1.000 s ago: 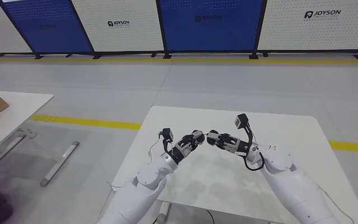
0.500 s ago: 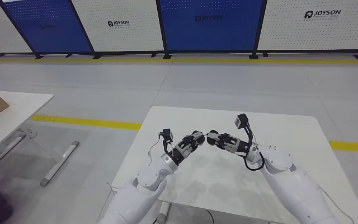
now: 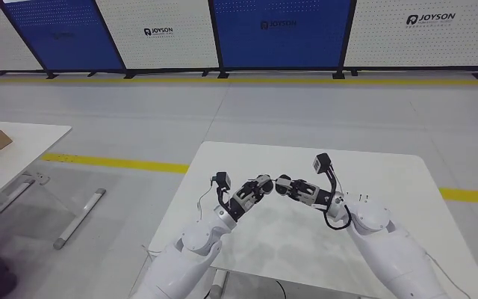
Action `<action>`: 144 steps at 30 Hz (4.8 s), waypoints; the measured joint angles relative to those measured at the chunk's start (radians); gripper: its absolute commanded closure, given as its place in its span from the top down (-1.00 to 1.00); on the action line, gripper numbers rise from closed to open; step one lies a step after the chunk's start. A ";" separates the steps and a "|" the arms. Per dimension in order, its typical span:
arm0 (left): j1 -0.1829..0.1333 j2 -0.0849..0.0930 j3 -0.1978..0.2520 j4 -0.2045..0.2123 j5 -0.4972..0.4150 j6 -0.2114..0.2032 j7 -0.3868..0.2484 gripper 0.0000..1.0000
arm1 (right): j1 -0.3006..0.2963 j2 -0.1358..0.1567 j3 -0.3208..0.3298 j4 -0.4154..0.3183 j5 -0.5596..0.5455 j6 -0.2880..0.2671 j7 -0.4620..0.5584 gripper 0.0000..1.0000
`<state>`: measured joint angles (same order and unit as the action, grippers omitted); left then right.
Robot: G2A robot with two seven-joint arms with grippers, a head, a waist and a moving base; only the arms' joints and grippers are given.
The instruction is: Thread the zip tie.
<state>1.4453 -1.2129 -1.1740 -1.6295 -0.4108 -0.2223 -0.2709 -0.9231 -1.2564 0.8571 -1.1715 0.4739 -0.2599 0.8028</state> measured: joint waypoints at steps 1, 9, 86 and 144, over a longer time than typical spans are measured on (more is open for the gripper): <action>0.001 0.000 0.000 -0.001 0.003 -0.001 -0.002 1.00 | -0.001 0.000 0.002 -0.001 -0.001 0.001 -0.002 -1.00; 0.006 0.002 -0.001 -0.002 0.030 -0.003 -0.008 -0.14 | -0.009 -0.004 0.018 -0.009 -0.012 0.008 -0.001 -1.00; 0.070 0.023 -0.078 0.007 0.061 0.023 -0.098 -1.00 | -0.177 0.058 0.296 -0.204 -0.103 0.210 0.008 1.00; 0.210 0.052 -0.163 -0.238 0.176 -0.018 -0.153 -1.00 | -0.177 0.058 0.296 -0.204 -0.103 0.210 0.008 1.00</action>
<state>1.6553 -1.1608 -1.3372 -1.8677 -0.2352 -0.2407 -0.4242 -1.1002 -1.1989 1.1531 -1.3758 0.3707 -0.0500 0.8106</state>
